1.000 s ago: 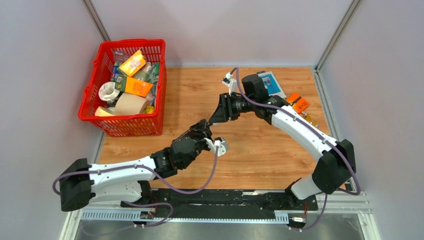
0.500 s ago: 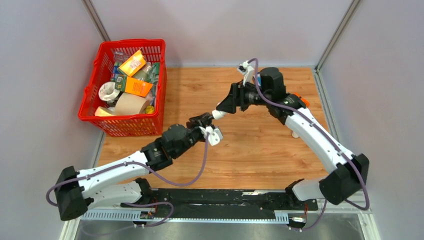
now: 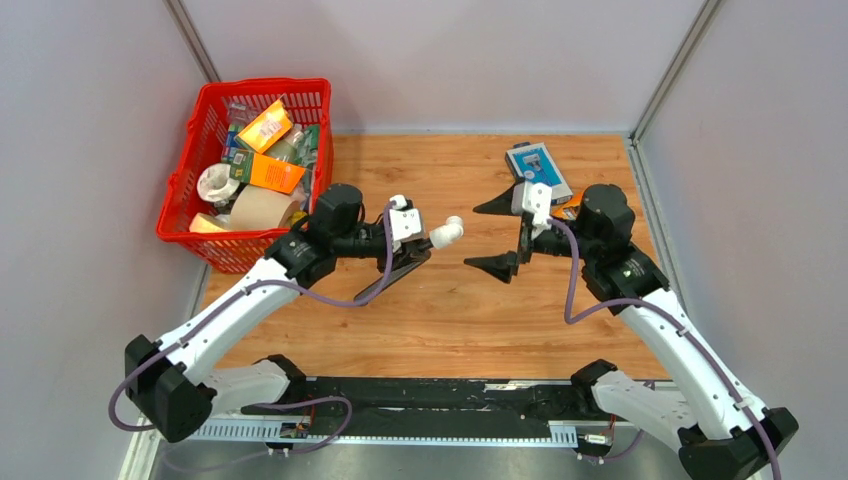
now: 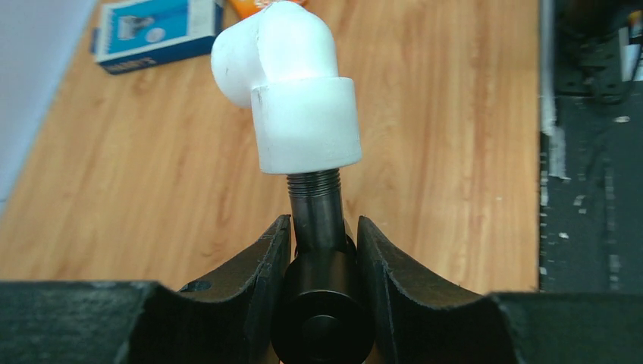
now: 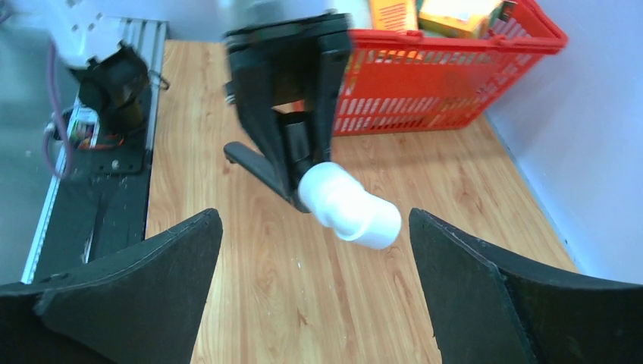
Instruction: Install the water faucets
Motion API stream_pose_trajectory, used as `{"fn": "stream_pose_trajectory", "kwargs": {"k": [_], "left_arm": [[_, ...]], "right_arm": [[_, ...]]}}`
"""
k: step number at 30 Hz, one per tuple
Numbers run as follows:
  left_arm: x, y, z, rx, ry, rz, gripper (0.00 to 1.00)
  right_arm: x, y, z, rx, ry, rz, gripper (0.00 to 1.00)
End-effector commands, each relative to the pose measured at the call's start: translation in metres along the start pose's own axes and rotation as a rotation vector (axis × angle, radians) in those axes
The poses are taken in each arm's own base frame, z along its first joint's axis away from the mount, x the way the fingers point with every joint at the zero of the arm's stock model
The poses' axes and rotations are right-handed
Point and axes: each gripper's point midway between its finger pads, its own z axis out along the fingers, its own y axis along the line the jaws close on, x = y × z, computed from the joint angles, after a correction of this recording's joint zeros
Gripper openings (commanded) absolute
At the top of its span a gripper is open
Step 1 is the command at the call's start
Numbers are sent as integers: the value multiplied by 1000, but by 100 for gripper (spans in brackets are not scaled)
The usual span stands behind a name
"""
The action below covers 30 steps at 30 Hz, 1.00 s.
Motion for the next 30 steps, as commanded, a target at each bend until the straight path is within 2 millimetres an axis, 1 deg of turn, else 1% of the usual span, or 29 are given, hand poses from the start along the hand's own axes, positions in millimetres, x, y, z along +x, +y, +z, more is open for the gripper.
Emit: {"fn": "stream_pose_trajectory", "kwargs": {"k": [1,2,3,4,5,7,13,15,17,20,24,26,27,28,29,30], "left_arm": [[-46,-29,-10,298,-177,-87,0],[-44,-34,-7,340,-174,-108,0],[-48,-32,-8,348,-181,-107,0],[-47,-36,-6,381,-177,-127,0],[-51,-36,-6,393,-186,-122,0],[-54,-37,-6,418,-188,-132,0],[-64,-41,-10,456,-208,-127,0],[-65,-42,-11,460,-211,-127,0],[-66,-43,-12,467,-215,-127,0],[-68,-43,-13,472,-217,-126,0],[-67,-40,-12,450,-210,-117,0],[-64,-34,-10,407,-191,-129,0],[-63,-24,-8,346,-178,-121,0],[-61,-21,-7,323,-166,-134,0],[-59,-12,-6,261,-150,-125,0],[-57,-9,-5,227,-140,-124,0]], "right_arm": [[0,33,-5,-174,-80,-233,100],[0,39,-6,-196,-90,-252,100],[0,43,-7,-213,-101,-272,100],[2,46,-7,-221,-103,-286,100],[4,46,-7,-219,-100,-299,100],[9,47,-4,-236,-98,-312,100],[22,37,8,-230,-61,-296,97],[24,37,12,-245,-57,-284,93],[24,39,16,-272,-60,-270,85],[25,42,22,-306,-58,-242,76],[26,47,29,-354,-60,-211,65],[28,48,33,-369,-49,-151,51],[28,47,36,-369,-39,-110,39],[27,43,38,-357,-26,-65,27],[30,41,41,-349,-10,-22,19],[32,35,44,-323,11,29,14]]}}
